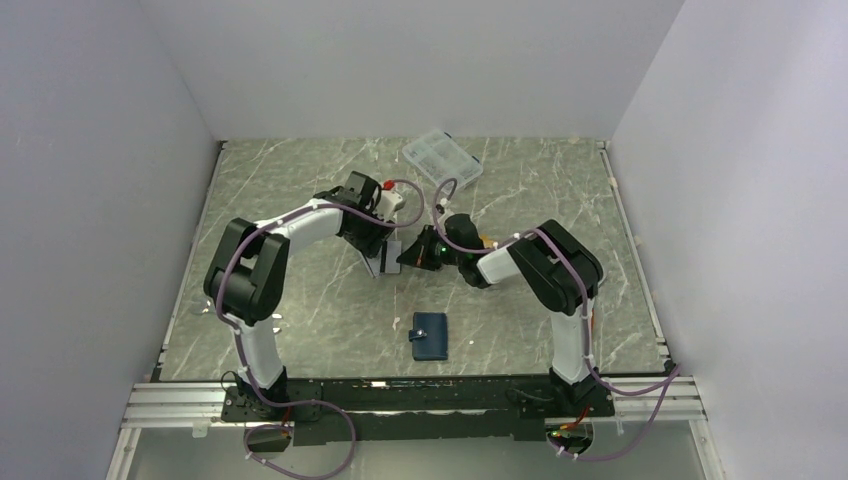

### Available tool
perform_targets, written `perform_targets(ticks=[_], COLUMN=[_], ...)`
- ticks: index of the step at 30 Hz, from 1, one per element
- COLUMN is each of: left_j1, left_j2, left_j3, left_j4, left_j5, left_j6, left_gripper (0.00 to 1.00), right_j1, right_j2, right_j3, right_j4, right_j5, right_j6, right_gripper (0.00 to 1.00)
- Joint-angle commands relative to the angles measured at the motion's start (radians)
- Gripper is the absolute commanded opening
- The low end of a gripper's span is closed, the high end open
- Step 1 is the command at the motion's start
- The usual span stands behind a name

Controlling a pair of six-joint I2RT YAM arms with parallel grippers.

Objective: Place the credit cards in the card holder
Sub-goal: Pick up the credit card from the center of the board.

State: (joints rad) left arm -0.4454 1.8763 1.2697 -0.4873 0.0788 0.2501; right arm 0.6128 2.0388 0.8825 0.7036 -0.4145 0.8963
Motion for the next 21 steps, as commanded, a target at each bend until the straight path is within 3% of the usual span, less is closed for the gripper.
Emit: perform_targets(ticks=[1,8,12,14,16,21], left_j1=[0.022,0.028,0.058,0.093,0.136,0.206], left_j2=[-0.031,-0.064,-0.133,-0.174,-0.211,-0.276], left_j3=[-0.042,-0.028,0.042,0.079,0.100,0.047], left_j4=[-0.028,-0.048,-0.115,-0.155,-0.176,-0.130], left_j5=[-0.028,-0.008,0.086,0.190,0.311,0.567], left_j6=[0.029,0.022,0.001,-0.025,-0.049,-0.099], left_gripper=[0.61,0.62,0.66,0.70,0.98,0.99], right_j1=[-0.007,-0.013,-0.014,-0.017,-0.023,-0.028], right_j2=[-0.081,-0.107,-0.123,-0.145,-0.171,-0.226], right_j3=[-0.044,-0.052,-0.033,-0.031,-0.035,-0.040], right_j4=[-0.053,-0.013,-0.014,-0.037,-0.042,-0.055], right_j5=[0.034,-0.012,-0.042,-0.046,-0.055,-0.090], right_j6=[-0.042,-0.019,-0.023,-0.035,-0.042,-0.051], right_gripper=[0.00,0.00,0.00,0.00,0.00,0.00])
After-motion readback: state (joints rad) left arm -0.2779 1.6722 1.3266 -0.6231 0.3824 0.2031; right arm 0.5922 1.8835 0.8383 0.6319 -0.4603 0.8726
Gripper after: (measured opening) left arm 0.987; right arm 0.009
